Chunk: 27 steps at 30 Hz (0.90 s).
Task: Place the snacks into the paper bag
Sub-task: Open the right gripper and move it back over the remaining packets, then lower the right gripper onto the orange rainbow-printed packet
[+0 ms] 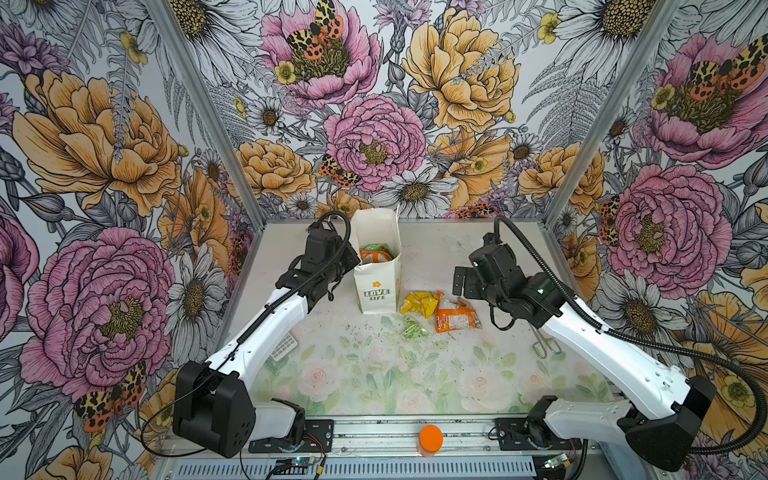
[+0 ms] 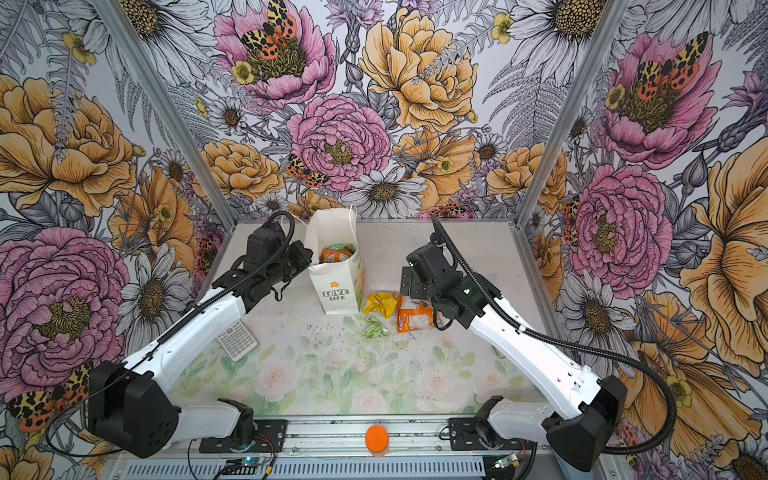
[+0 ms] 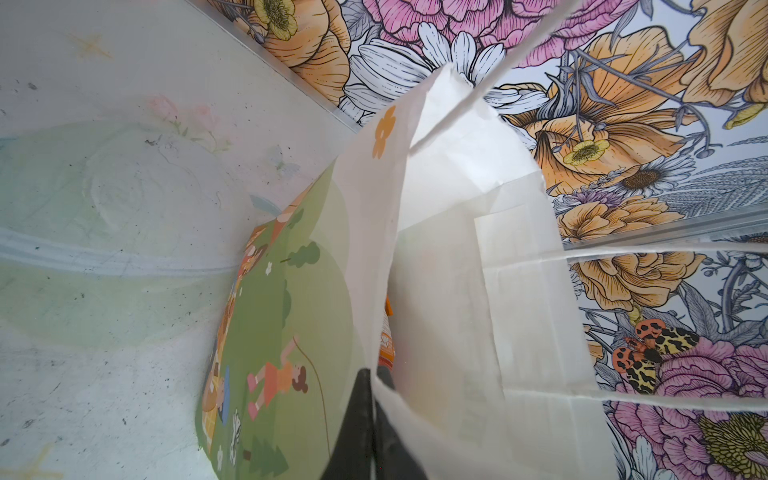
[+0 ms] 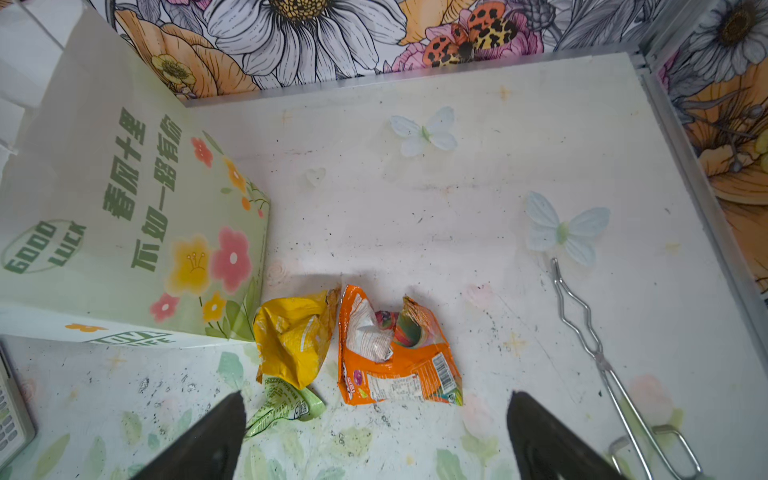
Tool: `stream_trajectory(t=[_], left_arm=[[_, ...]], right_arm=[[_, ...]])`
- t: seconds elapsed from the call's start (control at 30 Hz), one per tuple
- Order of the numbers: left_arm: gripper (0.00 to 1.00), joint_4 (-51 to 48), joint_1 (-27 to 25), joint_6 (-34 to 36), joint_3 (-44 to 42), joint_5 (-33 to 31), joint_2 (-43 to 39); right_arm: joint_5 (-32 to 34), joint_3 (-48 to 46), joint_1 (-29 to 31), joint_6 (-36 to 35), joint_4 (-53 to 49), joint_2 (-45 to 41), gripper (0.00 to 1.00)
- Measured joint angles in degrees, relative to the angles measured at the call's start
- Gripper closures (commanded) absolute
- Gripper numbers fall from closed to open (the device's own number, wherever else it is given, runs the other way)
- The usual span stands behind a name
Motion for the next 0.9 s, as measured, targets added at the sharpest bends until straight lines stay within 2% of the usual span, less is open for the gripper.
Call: stream_trajectory(t=[0.5, 0.73, 0.9], left_arm=[[1.00, 0.0, 0.0, 0.0, 0.0, 0.0, 0.0], [1.00, 0.0, 0.0, 0.0, 0.0, 0.0, 0.0], [1.00, 0.0, 0.0, 0.0, 0.0, 0.0, 0.0]], right_arm=[[-17.0, -1.0, -2.2, 13.6, 4.0, 9.4, 0.00], [-20.3, -1.5, -4.4, 21.1, 5.6, 9.6, 0.00], [-20.7, -6.3, -6.2, 29.2, 6.1, 8.0, 0.00]])
